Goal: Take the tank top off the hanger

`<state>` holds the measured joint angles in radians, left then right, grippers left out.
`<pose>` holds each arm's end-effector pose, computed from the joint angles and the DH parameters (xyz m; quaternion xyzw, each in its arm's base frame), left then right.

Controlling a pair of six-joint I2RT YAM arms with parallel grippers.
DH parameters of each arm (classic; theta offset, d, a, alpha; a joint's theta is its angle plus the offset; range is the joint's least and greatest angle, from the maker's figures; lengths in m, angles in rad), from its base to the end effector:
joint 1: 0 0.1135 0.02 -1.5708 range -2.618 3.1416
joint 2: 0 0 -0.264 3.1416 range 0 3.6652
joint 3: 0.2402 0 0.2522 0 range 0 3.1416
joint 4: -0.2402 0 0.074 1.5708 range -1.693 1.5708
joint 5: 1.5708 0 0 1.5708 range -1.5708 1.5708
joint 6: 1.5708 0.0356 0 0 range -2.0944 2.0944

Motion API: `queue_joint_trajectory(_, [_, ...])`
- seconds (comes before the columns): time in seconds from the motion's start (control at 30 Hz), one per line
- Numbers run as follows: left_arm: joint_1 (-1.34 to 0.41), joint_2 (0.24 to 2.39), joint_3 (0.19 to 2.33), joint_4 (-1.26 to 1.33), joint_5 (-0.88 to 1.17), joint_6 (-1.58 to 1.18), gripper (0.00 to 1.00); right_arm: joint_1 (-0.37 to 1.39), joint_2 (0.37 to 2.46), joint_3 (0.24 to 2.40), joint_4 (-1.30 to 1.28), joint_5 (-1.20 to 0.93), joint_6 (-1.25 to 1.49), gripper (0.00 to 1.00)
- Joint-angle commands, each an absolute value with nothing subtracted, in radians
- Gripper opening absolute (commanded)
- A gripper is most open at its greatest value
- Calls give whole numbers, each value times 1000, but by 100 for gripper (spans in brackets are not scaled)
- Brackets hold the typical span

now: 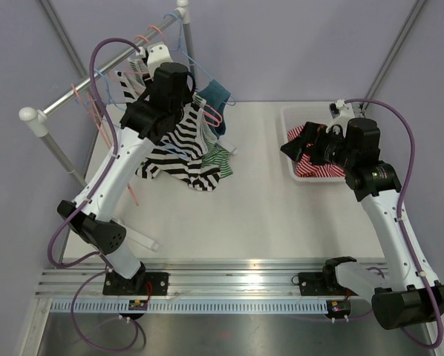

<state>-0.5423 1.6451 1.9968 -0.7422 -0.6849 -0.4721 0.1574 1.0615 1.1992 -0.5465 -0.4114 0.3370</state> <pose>0.3053 -0.1576 0.4788 -0.1593 0.7887 -0.0107 0.5937 0.2185 0.0491 0.3947 -0.0383 0.8250 0.2970 0.4792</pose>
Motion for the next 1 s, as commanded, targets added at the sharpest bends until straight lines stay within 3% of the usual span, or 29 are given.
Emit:
queue_joint_trajectory(0.0, [-532,1649,2051,-678,-747,-476,50,161,1052,1207,-515,-440,324,99])
queue_joint_trajectory(0.03, [-531,1646,2046,-680,-753,-474,42,161,1051,1206,-514,-439,322,100])
queue_joint_trajectory(0.23, [-531,1606,1991,-650,-764,-485,27,163,1061,1206,-508,-451,324,100])
queue_joint_trajectory(0.4, [-531,1583,2002,-660,-798,-518,0,161,1065,1212,-514,-460,319,99])
queue_joint_trajectory(0.97, [-597,1526,2132,-644,-937,-517,0,160,1062,1226,-515,-476,316,99])
